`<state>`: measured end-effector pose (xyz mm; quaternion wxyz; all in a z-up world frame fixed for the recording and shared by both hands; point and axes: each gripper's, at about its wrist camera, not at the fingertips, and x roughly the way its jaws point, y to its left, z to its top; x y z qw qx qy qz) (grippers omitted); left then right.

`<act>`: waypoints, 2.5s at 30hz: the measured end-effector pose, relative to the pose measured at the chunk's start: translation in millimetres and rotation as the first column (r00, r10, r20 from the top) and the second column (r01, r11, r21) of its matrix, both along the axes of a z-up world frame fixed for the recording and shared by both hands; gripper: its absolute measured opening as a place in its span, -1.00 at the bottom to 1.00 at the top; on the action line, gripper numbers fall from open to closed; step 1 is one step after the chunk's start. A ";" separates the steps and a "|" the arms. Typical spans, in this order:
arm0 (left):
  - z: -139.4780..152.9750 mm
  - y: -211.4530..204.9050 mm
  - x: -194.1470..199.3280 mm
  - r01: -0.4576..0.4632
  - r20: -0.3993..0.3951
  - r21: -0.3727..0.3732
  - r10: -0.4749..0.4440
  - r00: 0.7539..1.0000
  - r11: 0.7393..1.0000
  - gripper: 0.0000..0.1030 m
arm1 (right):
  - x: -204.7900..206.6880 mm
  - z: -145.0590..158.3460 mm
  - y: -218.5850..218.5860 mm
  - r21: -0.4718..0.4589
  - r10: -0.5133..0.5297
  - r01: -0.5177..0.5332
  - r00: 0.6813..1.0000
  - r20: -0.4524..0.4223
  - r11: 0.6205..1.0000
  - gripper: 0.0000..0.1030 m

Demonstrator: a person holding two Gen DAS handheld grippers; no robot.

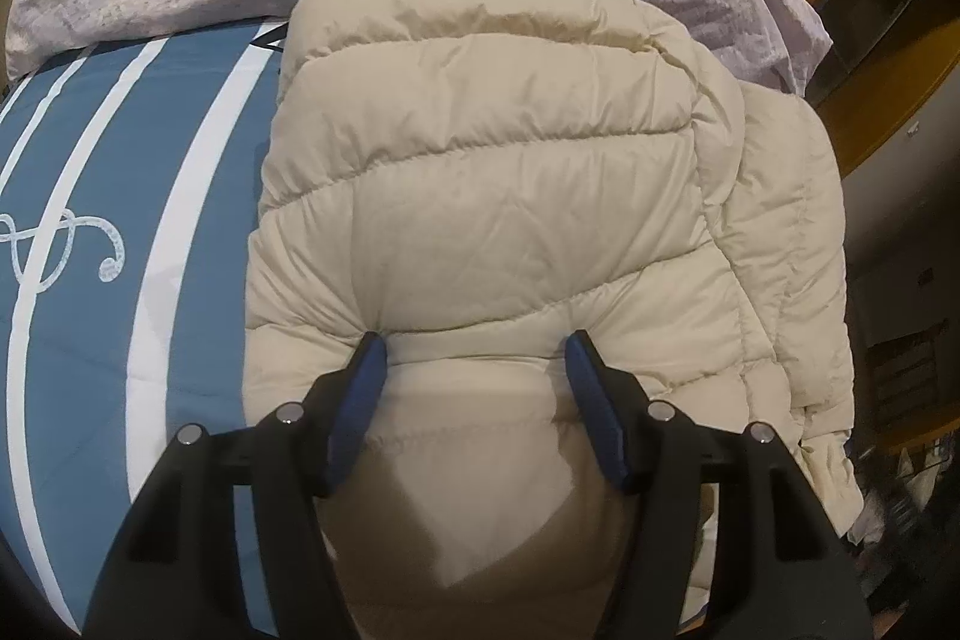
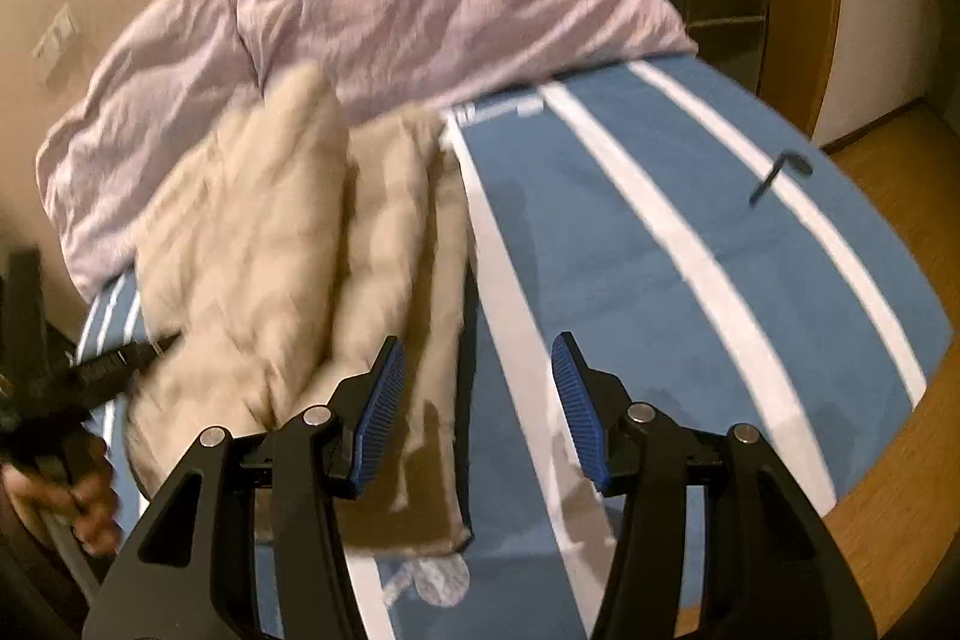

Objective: Fold large clothes

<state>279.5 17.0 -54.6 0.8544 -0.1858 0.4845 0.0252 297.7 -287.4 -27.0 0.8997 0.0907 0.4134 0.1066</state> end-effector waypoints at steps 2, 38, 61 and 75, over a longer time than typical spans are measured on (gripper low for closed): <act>-1.4 -3.1 0.8 0.004 0.001 0.006 -0.004 1.000 1.000 0.21 | 3.6 13.9 2.8 0.017 0.012 -0.013 0.999 0.033 1.000 0.03; 27.5 -11.9 51.1 0.017 0.058 0.347 -0.039 0.998 0.938 0.22 | 13.1 -48.6 63.8 -0.067 0.241 -0.252 0.960 -0.143 0.965 -0.21; 3.0 -18.6 54.0 0.003 0.029 0.360 -0.014 0.999 0.933 0.23 | 86.2 15.7 87.1 -0.066 0.175 -0.170 0.982 0.069 0.983 -0.07; 10.2 -14.8 53.5 -0.032 0.046 0.319 0.018 0.999 0.947 0.29 | 92.2 -43.2 78.5 -0.138 0.126 -0.122 0.992 0.018 0.983 -0.06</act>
